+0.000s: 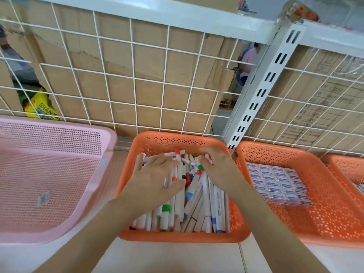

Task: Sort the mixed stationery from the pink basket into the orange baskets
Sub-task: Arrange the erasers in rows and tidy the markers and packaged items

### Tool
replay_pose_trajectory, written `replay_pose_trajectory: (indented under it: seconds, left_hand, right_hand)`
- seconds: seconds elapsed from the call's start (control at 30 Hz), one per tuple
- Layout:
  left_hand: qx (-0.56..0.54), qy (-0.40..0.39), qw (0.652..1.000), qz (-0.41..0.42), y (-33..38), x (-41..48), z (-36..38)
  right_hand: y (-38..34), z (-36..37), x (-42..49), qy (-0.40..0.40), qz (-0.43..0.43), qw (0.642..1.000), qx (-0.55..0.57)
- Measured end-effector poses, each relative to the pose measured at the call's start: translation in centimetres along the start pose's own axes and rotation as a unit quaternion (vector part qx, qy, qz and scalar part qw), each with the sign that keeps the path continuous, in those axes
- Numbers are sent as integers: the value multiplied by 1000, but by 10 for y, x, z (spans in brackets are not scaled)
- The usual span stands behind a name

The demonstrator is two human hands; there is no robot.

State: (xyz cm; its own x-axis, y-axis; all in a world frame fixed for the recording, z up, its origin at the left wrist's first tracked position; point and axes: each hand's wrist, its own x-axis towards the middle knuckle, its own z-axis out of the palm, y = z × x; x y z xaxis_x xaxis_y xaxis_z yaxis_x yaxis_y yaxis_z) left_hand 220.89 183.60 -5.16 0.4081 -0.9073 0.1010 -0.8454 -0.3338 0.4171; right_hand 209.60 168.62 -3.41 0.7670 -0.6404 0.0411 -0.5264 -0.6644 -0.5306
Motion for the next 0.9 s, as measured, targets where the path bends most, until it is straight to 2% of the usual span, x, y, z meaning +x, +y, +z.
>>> replay_pose_trajectory:
  seconds: [0.1, 0.17, 0.23, 0.47, 0.67, 0.9]
  left_hand:
    - [-14, -13, 1000, 16, 1, 8, -2]
    - [31, -63, 997, 33, 1, 10, 4]
    - [79, -86, 992, 42, -1, 10, 11]
    - [61, -98, 992, 44, -12, 16, 12]
    - [39, -101, 991, 84, -18, 18, 8]
    - [66, -87, 990, 94, -21, 16, 11]
  right_hand:
    - [0, 5, 33, -98, 22, 991, -89]
    - [-2, 11, 47, -162, 38, 979, -121]
    - [-5, 16, 55, -192, 54, 974, -112]
    - [-8, 15, 55, -193, 77, 978, -36]
    - [5, 19, 50, -131, 82, 988, 33]
    - [-4, 23, 33, -95, 23, 995, -18]
